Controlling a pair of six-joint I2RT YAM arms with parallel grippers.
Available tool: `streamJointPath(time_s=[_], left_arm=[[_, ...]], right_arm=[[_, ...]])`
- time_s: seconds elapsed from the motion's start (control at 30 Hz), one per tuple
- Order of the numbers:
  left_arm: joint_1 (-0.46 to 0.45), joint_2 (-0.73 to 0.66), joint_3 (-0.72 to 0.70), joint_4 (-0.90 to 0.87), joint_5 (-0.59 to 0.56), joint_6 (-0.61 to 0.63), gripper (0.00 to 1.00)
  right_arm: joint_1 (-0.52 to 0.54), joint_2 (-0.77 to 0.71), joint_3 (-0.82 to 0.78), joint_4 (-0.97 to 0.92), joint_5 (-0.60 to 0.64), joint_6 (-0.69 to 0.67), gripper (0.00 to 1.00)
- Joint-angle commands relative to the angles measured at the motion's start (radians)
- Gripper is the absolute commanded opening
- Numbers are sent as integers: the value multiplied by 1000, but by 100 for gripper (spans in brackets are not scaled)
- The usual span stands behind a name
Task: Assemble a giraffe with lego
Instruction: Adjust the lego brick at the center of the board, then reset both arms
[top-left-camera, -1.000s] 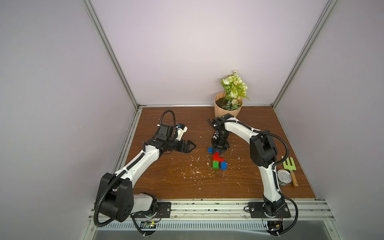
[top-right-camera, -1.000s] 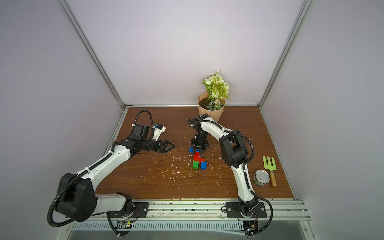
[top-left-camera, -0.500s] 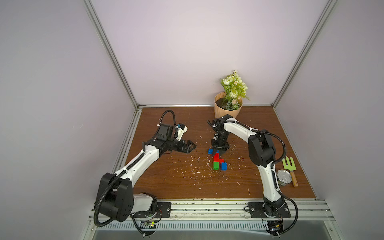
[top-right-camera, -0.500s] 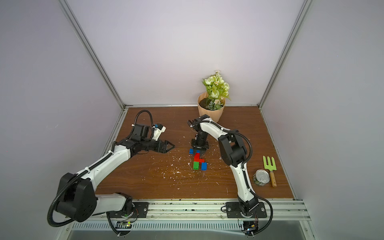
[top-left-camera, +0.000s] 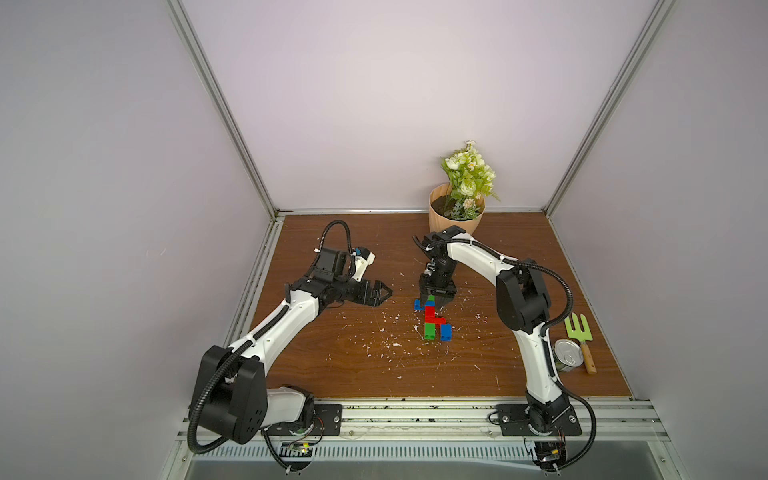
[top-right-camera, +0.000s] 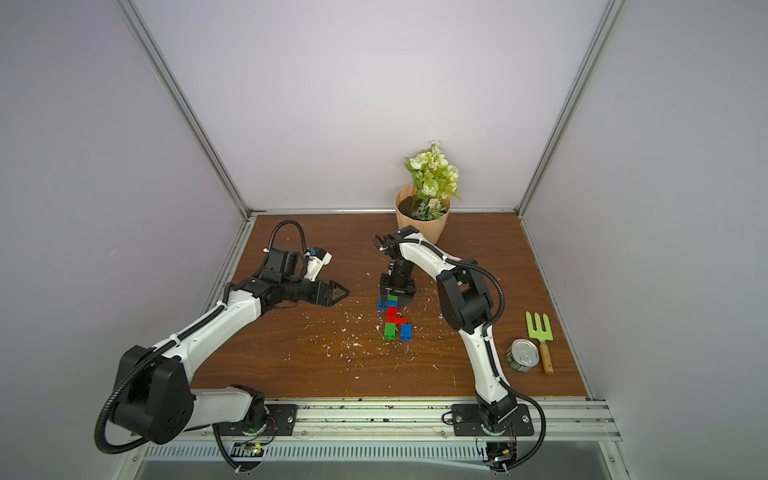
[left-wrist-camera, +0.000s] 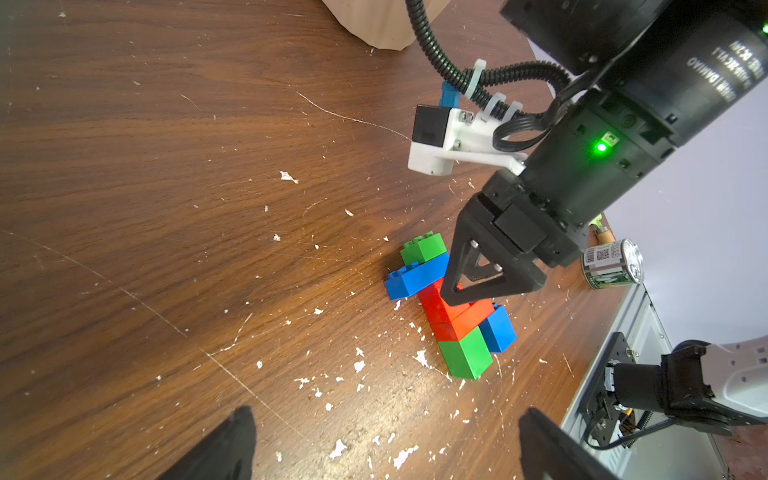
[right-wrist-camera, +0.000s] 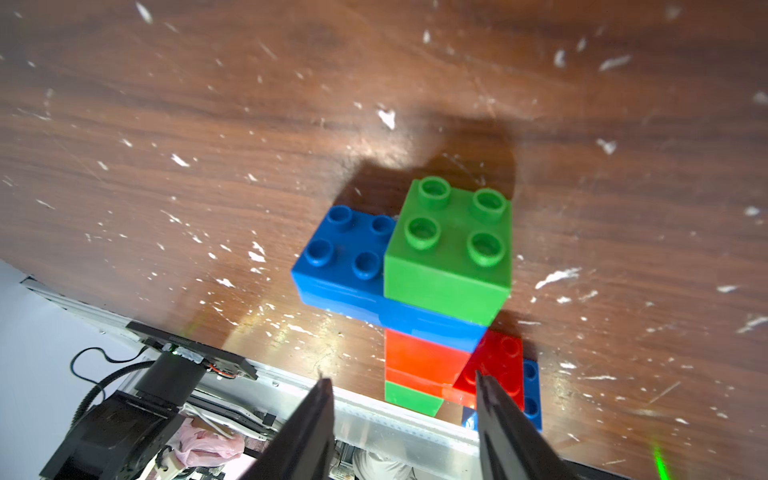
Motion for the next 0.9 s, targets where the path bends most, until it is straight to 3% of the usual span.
streamJointPath(time_s=[0.0,0.23,0.4,0.53,0.63,0.77,0.87], left_arm=[[-8,-8,15,-17,3,9,99],[-9,-25,2,32,-94,3,99],[-6,-62,-32,82,-282,33,99],[57,-90,-57,153,-383,17,99],[125,-104,-99,263,-416,-14,99],[128,-90,-207,463,-554,100,99],[129,-51,-307,621,-630,208,99]], right_arm=[[11,-53,44,-31,31,-6,58],[26,-204,42,138,221,-18,62],[22,-393,-226,444,401,-48,82],[13,-517,-473,702,526,-90,97],[2,-585,-616,855,677,-166,99],[-54,-702,-820,1107,801,-243,99],[-134,-765,-923,1260,807,-281,99]])
